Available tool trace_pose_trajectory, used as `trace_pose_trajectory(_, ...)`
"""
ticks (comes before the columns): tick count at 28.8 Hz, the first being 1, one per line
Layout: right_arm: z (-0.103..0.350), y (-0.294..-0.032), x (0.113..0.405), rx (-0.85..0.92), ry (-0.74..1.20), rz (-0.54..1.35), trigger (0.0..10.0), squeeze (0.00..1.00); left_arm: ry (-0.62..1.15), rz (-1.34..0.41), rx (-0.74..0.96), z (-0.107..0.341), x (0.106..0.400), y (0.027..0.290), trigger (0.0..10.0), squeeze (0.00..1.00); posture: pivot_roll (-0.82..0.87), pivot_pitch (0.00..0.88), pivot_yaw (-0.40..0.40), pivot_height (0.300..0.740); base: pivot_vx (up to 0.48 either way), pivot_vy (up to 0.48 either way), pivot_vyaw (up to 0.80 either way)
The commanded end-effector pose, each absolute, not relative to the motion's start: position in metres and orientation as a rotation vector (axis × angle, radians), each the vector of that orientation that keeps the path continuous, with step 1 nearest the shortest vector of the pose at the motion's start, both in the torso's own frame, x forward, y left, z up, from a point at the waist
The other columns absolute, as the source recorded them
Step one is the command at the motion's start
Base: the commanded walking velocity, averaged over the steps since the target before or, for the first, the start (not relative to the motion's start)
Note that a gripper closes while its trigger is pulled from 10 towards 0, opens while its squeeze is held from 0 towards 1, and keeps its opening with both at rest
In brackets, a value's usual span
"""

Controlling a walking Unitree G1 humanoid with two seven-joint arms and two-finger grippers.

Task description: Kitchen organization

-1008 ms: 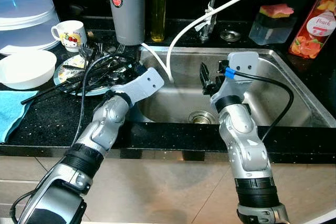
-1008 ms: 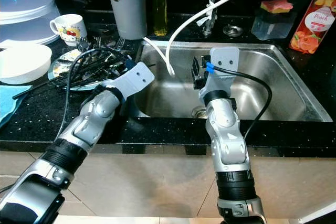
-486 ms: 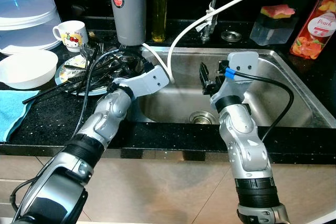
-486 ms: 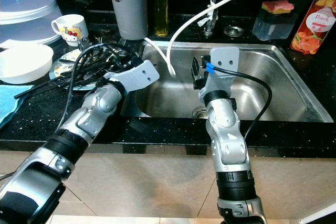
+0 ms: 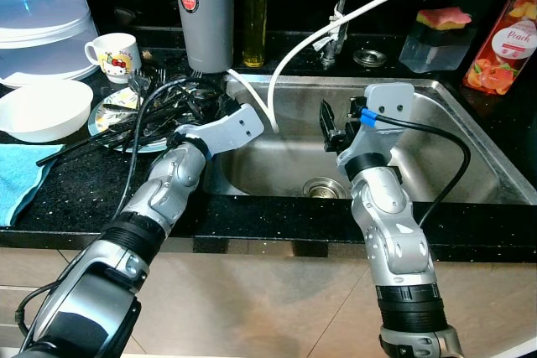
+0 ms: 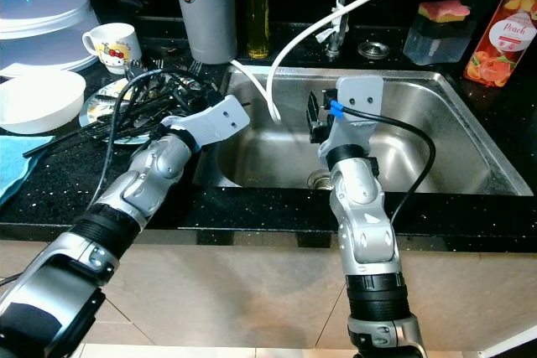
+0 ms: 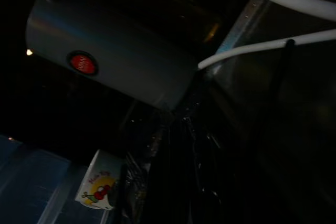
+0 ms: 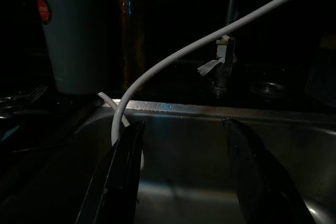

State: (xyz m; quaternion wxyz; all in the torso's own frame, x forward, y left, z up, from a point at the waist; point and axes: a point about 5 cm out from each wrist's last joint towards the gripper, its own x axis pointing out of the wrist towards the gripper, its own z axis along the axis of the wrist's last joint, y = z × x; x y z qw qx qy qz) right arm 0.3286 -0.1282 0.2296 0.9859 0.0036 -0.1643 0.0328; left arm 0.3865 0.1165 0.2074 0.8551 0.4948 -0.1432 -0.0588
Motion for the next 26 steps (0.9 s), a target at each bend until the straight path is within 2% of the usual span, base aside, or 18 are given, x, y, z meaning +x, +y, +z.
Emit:
trace_pose_trajectory(1,0.2294,-0.1297,0.3274,0.009,-0.335,0.062,10.0,0.0,-0.323,-0.094,1.073,0.2124,0.3884,0.1229,0.0,0.0,0.08,0.014,0.019,0.74,0.0,0.0,0.0)
trace_pose_trajectory(5,0.2291,-0.13,0.3275,0.009,-0.334,0.061,10.0,0.0,-0.356,-0.077,1.091,0.2162,0.3886,0.1223,0.0,0.0,0.08,0.015,0.02,0.74,0.0,0.0,0.0)
trace_pose_trajectory(6,0.2291,-0.13,0.3275,0.01,-0.334,0.06,10.0,0.0,-0.356,-0.078,1.091,0.2163,0.3888,0.1218,3.9,0.0,0.08,0.017,0.02,0.74,0.0,0.0,0.0)
trace_pose_trajectory(7,0.2292,-0.1302,0.3276,0.01,-0.334,0.059,10.0,0.0,-0.357,-0.081,1.088,0.2165,0.389,0.1211,10.0,0.0,0.08,0.018,0.021,0.74,0.0,0.0,0.0)
trace_pose_trajectory(8,0.2291,-0.1304,0.3276,0.01,-0.334,0.058,10.0,0.0,-0.358,-0.091,1.077,0.2169,0.3888,0.1198,10.0,0.0,0.08,0.019,0.021,0.74,0.0,0.0,0.0)
trace_pose_trajectory(9,0.2291,-0.1306,0.3276,0.01,-0.333,0.057,10.0,0.0,-0.359,-0.098,1.071,0.2173,0.3887,0.1187,10.0,0.14,0.08,0.019,0.021,0.74,0.0,0.0,0.0)
trace_pose_trajectory(10,0.229,-0.1309,0.3276,0.01,-0.333,0.056,10.0,0.0,-0.363,-0.103,1.071,0.2177,0.3885,0.1177,10.0,0.6,0.08,0.02,0.021,0.74,0.0,0.0,0.0)
trace_pose_trajectory(11,0.2289,-0.131,0.3275,0.009,-0.333,0.056,10.0,0.0,-0.361,-0.111,1.066,0.2175,0.3882,0.117,10.0,1.0,0.08,0.02,0.021,0.74,0.0,0.0,0.0)
trace_pose_trajectory(22,0.2285,-0.1309,0.3273,0.011,-0.332,0.056,10.0,0.0,-0.342,-0.152,1.048,0.2118,0.3823,0.113,10.0,1.0,0.08,0.02,0.021,0.74,0.0,0.0,0.0)
trace_pose_trajectory(26,0.2286,-0.1305,0.3275,0.013,-0.333,0.056,10.0,0.0,-0.258,-0.136,0.855,0.2099,0.3826,0.114,10.0,1.0,0.09,0.023,0.023,0.74,0.0,0.0,0.0)
